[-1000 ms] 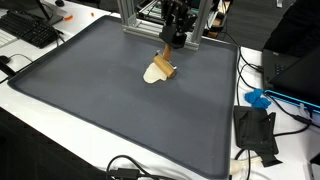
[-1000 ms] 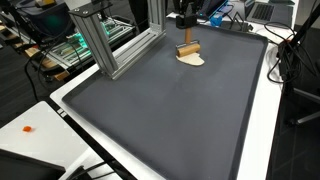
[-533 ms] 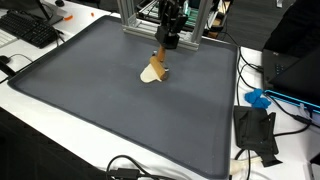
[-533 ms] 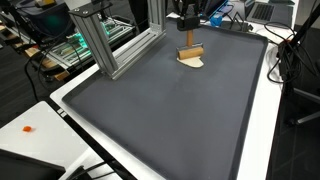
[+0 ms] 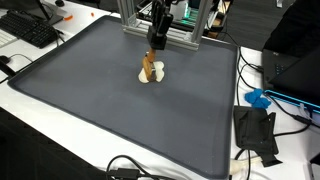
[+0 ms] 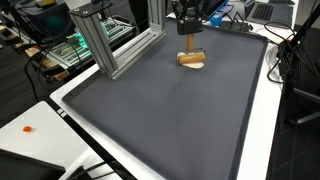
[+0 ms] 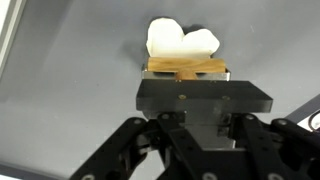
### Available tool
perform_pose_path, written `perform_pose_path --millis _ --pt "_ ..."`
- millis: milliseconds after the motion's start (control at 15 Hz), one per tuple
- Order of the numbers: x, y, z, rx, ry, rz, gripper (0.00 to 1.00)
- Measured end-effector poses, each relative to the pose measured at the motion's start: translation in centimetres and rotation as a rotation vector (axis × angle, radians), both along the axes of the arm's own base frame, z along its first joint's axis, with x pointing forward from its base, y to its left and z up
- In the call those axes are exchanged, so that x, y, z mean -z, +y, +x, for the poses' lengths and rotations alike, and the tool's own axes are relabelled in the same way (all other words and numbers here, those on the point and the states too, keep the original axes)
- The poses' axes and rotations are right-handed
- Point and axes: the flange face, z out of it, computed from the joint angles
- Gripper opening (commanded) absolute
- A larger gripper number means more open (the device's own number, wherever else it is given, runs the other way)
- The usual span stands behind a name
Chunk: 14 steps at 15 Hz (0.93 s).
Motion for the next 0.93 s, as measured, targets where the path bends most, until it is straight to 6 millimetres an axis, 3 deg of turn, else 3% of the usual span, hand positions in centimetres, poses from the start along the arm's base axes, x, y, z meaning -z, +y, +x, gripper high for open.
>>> perform_pose_path --millis 467,933 --pt "0.4 -1.0 0.5 0.056 -0.015 -0.003 0.22" --pt "0.1 -1.7 0.7 -0.098 0.041 0.017 0.22"
